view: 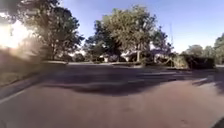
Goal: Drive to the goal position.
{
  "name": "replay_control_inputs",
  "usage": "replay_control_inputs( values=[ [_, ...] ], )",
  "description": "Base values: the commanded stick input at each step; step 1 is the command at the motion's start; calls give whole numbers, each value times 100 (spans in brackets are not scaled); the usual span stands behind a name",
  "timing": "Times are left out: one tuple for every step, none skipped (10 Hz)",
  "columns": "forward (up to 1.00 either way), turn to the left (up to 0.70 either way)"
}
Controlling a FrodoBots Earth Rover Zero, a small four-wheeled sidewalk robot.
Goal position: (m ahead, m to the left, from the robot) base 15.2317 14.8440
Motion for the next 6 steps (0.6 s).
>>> replay_control_inputs(
  values=[
    [100, 0],
    [100, 0],
    [100, 1],
    [100, 2],
    [100, 0],
    [100, 2]
  ],
)
